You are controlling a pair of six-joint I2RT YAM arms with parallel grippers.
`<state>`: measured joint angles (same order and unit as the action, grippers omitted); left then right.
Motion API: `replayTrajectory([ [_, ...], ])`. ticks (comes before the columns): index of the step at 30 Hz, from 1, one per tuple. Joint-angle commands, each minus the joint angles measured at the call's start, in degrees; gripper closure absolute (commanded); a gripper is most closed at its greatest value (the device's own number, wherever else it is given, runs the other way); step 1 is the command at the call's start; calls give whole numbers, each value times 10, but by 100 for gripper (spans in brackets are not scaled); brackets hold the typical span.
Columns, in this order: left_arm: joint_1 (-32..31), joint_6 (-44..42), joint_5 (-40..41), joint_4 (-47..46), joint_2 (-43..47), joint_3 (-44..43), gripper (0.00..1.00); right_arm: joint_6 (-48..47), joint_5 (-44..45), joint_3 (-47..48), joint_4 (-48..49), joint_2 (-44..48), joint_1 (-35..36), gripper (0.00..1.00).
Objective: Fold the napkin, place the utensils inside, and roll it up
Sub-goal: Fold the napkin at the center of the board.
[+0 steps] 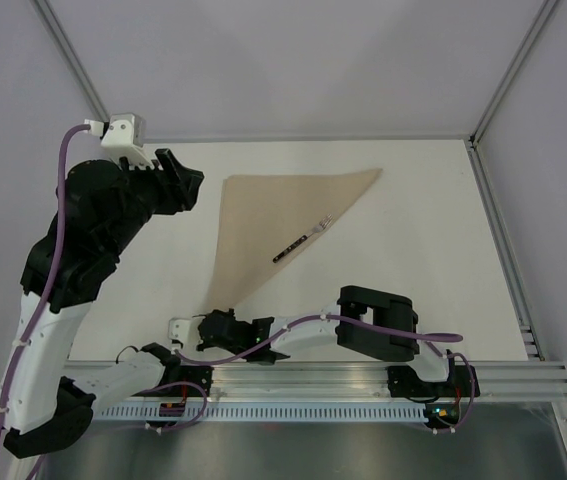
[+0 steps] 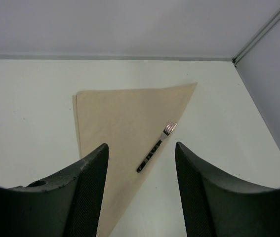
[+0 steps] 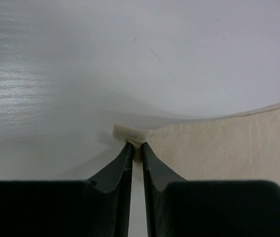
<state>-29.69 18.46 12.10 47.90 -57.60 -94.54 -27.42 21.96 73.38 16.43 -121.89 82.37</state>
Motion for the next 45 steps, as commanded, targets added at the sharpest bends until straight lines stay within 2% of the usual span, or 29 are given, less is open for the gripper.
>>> replayTrajectory([
  [1, 0, -6, 6, -5, -6, 0, 39, 8, 12, 27, -1, 19, 1, 82],
  [8, 0, -7, 2, -11, -13, -1, 39, 31, 10, 47, -44, 47, -14, 87],
  [20, 0, -8, -13, -19, -34, -1, 39, 121, -18, 71, -128, 89, -100, 98],
  [35, 0, -5, -61, -61, -92, 12, 40, 182, -62, 7, -184, 158, -314, 100],
  [45, 0, 0, -93, -87, -130, 30, 41, 204, -82, -12, -188, 155, -418, 100],
])
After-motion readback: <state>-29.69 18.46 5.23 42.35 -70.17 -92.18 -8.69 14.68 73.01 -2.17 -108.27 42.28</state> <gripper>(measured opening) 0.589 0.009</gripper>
